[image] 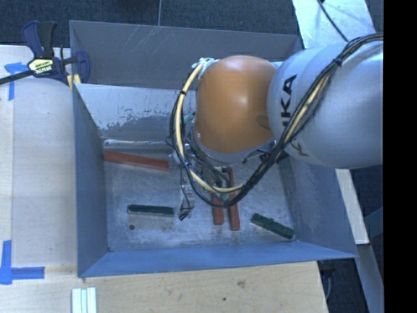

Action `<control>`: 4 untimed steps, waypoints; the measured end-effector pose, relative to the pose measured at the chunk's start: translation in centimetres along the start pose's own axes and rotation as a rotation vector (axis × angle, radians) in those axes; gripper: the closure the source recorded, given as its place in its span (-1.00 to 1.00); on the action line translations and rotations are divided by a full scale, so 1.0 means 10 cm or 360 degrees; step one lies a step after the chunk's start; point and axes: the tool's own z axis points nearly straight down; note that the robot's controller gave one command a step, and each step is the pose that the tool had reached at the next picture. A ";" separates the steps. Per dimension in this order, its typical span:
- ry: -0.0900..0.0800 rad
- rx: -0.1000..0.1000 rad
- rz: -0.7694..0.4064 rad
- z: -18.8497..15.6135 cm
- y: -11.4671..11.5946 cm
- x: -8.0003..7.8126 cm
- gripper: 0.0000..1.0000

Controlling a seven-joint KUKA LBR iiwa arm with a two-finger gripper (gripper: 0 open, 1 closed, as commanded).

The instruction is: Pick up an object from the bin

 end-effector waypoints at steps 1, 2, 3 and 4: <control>0.0000 0.0001 0.0296 1.27 0.46 0.10 -1.00; -0.0028 -0.0014 0.0395 0.44 0.83 -0.30 -1.00; -0.0003 0.0003 0.0462 1.37 0.46 -0.33 -1.00; -0.0007 -0.0001 0.0048 1.34 0.74 -0.19 -1.00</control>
Offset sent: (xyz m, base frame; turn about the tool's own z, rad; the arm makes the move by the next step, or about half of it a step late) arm -0.0088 0.0449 -0.1231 0.1886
